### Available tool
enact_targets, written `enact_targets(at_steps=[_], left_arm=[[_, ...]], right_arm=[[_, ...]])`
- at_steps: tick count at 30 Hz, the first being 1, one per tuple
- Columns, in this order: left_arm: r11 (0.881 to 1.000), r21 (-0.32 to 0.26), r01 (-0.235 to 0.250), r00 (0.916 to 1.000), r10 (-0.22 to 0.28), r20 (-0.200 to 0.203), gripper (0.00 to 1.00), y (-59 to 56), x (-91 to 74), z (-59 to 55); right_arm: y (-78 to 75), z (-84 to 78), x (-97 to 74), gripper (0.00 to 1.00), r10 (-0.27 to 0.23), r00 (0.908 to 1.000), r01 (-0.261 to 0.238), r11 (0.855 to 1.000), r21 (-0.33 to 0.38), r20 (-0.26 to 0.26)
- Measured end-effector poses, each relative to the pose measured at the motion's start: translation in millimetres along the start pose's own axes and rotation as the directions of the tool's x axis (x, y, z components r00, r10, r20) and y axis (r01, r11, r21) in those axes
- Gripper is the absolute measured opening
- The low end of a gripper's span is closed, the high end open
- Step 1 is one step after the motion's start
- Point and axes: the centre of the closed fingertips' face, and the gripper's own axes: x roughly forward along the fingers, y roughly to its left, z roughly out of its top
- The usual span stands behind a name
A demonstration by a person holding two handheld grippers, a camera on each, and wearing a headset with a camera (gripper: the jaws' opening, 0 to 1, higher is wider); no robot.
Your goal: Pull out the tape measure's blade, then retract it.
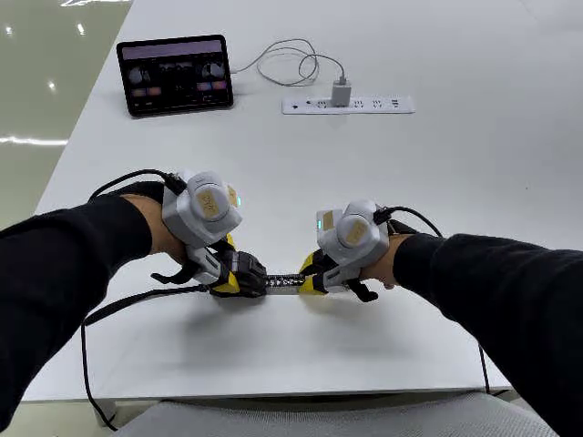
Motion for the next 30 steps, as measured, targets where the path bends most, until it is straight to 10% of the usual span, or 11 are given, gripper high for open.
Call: enact_targets(at_steps=[30], left_arm=[[1.0,0.005,-0.006,1.0,0.006,-0.004,0.3,0.7,0.9,-0.8]], right_arm=[[-3.6,-13.4,-12.1,0.09,-0.011,0.9997,0.011,1.0,0.012,-0.022]])
